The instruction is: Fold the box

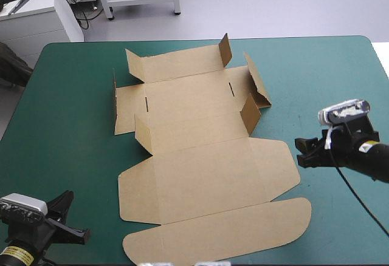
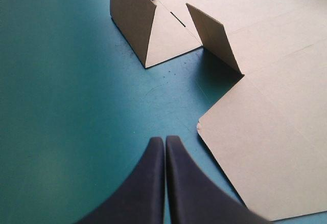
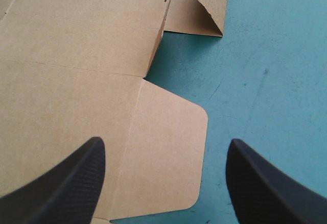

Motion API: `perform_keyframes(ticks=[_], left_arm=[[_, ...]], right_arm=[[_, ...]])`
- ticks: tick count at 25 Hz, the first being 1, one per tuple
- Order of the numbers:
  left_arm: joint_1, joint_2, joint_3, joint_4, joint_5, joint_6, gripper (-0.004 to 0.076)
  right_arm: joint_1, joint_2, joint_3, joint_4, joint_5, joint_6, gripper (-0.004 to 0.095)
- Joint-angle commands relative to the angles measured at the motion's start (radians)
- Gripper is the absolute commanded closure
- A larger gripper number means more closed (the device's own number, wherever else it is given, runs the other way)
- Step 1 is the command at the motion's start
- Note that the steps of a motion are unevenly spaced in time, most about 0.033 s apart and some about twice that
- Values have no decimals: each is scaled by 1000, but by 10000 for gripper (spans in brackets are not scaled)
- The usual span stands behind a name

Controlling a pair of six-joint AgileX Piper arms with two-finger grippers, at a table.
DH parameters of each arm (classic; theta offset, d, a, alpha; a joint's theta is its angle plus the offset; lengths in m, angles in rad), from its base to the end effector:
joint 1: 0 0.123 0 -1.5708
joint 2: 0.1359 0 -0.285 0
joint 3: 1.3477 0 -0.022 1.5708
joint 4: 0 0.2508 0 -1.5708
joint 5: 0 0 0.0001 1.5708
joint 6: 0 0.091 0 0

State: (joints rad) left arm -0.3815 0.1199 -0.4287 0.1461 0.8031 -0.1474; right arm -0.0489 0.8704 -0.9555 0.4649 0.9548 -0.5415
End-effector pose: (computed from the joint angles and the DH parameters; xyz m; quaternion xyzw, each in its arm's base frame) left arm 0.0318 -0.0025 0.2767 0.1107 0.8259 -0.0740 0.5478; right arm 0.1554 0.0258 0.3720 -0.1699 0.8837 0.1063 0.4229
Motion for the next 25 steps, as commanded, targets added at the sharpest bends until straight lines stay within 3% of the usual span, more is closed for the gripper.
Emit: perform_keyframes(ticks=[1,5,8,15,25], left_arm=[[-4,14,-22,10,-72,-2,734],[-4,14,-22,10,-72,-2,734],[-4,14,-22,10,-72,-2,734],[-4,14,-22,10,-72,-2,734],[-4,14,-22,10,-72,-2,734]], right_arm=[[-4,123,-117,28,-19,-43,312],[-2,315,-267,28,60,-48,329],[84,474,-378,-18,87,-36,329],[275,705,-583,-243,109,119,328],[337,961,-803,-284,178,163,328]])
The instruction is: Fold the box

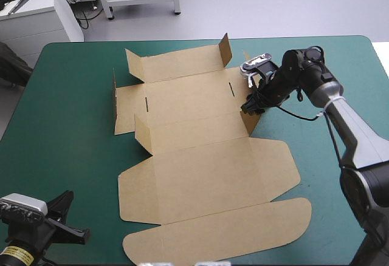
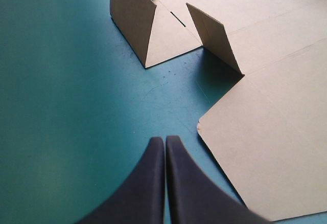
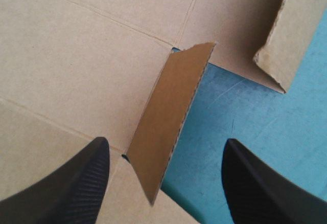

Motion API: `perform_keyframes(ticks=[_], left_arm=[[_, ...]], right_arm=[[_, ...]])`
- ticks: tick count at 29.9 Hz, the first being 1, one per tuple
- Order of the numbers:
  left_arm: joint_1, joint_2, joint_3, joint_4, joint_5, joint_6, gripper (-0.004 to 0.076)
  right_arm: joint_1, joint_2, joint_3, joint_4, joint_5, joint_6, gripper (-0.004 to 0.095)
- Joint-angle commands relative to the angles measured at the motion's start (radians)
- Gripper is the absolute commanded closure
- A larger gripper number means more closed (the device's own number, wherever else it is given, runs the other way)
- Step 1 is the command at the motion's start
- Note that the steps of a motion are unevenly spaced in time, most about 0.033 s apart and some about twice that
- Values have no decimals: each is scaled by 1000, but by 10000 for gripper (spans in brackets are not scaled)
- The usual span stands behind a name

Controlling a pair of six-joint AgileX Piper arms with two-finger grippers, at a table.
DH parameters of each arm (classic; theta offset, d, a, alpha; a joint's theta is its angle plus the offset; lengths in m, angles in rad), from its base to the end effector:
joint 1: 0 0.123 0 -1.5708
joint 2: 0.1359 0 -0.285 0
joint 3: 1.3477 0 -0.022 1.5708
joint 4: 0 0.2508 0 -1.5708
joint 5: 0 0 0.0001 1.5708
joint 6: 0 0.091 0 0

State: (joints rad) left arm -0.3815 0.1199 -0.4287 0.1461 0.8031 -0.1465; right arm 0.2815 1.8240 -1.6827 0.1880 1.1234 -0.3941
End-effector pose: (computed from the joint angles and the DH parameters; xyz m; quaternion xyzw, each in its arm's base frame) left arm 0.0318 -0.0025 0.2767 0.1111 0.8259 -0.0738 0.5478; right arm 0.3748 0.1244 0.3125 -0.3016 0.9289 0.0798 0.1993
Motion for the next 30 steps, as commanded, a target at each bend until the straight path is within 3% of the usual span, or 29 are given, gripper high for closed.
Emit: perform_keyframes(ticks=[1,6,14,16,19,24,27,30], left_arm=[[-4,14,-22,10,-72,-3,734],[-4,14,-22,10,-72,-3,734],[-4,14,-22,12,-72,-3,734],[-4,14,-22,12,-72,-3,734],[-4,14,-22,12,-72,-3,734],[-4,14,-22,12,-72,-3,734],[-4,14,-22,12,-72,-3,734],[-4,14,-22,12,-72,-3,734]], right_arm=[[9,32,-99,-10,26,21,328],[33,135,-188,-87,105,47,329],[43,212,-251,-78,129,95,336],[43,215,-254,-78,129,93,397],[43,215,-254,-78,129,93,564],[43,215,-254,-37,129,61,927],[44,215,-254,-37,129,33,926],[51,216,-266,-109,129,-16,927]])
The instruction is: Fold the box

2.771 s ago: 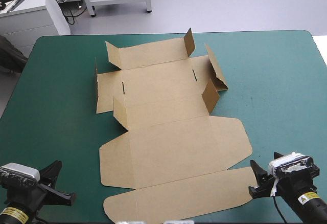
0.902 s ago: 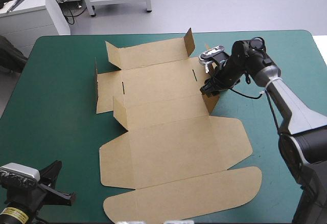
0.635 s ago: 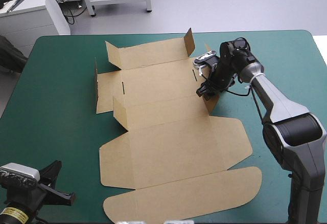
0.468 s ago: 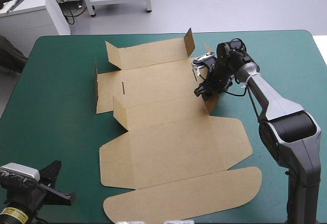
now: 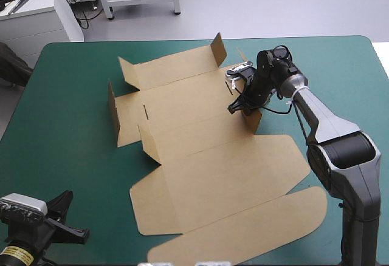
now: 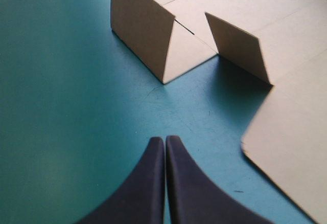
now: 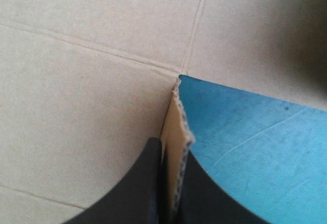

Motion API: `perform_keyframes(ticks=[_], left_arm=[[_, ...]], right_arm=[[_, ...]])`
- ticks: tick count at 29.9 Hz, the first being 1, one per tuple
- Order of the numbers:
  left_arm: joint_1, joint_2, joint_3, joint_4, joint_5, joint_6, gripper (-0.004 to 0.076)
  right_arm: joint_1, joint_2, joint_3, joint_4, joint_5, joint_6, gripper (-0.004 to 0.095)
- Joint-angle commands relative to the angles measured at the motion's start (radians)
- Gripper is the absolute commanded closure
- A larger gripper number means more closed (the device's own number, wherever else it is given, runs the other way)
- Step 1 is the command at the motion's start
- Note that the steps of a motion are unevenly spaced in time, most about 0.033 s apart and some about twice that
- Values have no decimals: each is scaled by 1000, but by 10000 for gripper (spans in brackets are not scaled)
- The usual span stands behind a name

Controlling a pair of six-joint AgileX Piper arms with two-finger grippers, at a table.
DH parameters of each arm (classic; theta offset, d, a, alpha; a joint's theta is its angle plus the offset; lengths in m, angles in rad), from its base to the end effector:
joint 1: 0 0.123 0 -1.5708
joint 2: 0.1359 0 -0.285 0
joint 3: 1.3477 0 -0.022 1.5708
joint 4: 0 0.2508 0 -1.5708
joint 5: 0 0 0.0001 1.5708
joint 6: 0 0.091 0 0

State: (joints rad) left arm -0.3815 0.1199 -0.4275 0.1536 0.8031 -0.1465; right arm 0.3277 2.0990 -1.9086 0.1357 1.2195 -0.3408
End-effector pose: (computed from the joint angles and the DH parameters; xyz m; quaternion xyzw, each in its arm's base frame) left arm 0.0320 -0.0020 0.2764 0.1118 0.8259 -0.0701 0.5482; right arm 0.4221 0.1557 0.2560 -0.3104 0.9403 0.0652 0.1239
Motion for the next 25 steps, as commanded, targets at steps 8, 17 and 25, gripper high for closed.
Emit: perform_keyframes(ticks=[8,17,25], left_arm=[[-4,14,-23,7,-72,-3,734],[-4,14,-23,7,-72,-3,734],[-4,14,-23,7,-72,-3,734]], right_arm=[[8,-43,-146,-153,23,-379,927],[40,10,-247,-42,5,-605,928],[183,31,-252,-25,34,-664,928]])
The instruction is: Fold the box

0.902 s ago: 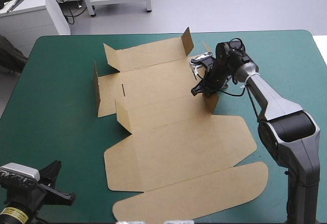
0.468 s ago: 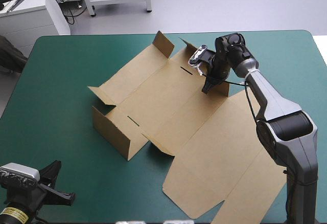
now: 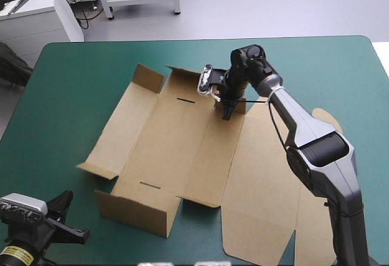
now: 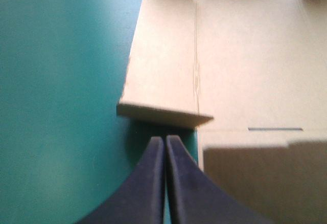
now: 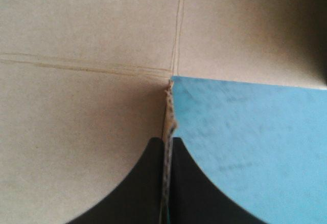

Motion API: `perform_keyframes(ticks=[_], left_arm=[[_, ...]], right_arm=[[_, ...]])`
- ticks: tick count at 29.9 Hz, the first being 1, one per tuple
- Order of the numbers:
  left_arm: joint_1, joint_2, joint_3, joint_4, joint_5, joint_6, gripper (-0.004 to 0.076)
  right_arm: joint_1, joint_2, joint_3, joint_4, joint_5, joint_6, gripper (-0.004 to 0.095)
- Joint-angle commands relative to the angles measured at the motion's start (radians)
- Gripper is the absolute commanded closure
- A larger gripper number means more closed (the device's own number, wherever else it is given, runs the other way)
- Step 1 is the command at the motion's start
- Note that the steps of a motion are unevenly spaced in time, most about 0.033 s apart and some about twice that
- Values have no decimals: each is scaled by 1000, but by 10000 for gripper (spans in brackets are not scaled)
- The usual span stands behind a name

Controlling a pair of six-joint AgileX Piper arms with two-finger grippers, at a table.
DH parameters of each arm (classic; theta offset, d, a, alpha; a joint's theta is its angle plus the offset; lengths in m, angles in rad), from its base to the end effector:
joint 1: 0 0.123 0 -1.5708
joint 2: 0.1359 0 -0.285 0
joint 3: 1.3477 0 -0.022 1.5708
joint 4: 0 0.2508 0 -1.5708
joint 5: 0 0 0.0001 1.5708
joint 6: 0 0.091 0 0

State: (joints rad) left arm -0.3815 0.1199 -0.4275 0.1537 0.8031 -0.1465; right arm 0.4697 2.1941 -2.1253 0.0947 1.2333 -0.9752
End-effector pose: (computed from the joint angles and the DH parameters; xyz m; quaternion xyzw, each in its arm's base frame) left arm 0.0320 -0.0020 0.2764 0.1118 0.8259 -0.0700 0.5482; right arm 0.4227 0.2237 0.2714 -0.6444 0.7425 0.0010 0.1829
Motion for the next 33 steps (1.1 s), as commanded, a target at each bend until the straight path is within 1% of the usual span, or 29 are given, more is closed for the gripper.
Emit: perform_keyframes(ticks=[1,4,9,11,13,16,18,20,23,24,26,27,29,31,33], left_arm=[[-4,14,-23,7,-72,-3,734],[-4,14,-23,7,-72,-3,734],[-4,14,-23,7,-72,-3,734],[-4,14,-23,7,-72,-3,734],[-4,14,-23,7,-72,-3,734],[-4,14,-23,7,-72,-3,734],[-4,14,-23,7,-72,-3,734],[-4,14,-23,7,-72,-3,734],[-4,14,-23,7,-72,-3,734],[-4,14,-23,7,-72,-3,734],[-4,14,-23,7,-72,-3,734],[-4,14,-23,7,-72,-3,734],[-4,14,-23,7,-72,-3,734],[-4,14,-23,7,-72,-3,734],[-4,14,-23,7,-72,-3,734]], right_arm=[[60,-64,-35,16,21,-38,928],[105,-61,-35,16,21,-57,928],[125,-31,-35,7,21,-78,928],[125,-14,-35,-33,16,-96,928],[125,1,-35,-113,0,-94,928],[121,10,-35,-197,-52,-36,928],[114,10,-35,-190,-79,2,925],[112,10,-35,-176,-81,1,903],[112,10,-42,-173,-72,-1,789],[112,10,-50,-173,-62,-5,718],[112,10,-68,-170,-32,-7,622],[112,10,-86,-162,-7,-7,553],[112,10,-121,-155,21,13,466],[112,10,-167,-151,21,73,404],[112,4,-217,-152,21,144,388]])
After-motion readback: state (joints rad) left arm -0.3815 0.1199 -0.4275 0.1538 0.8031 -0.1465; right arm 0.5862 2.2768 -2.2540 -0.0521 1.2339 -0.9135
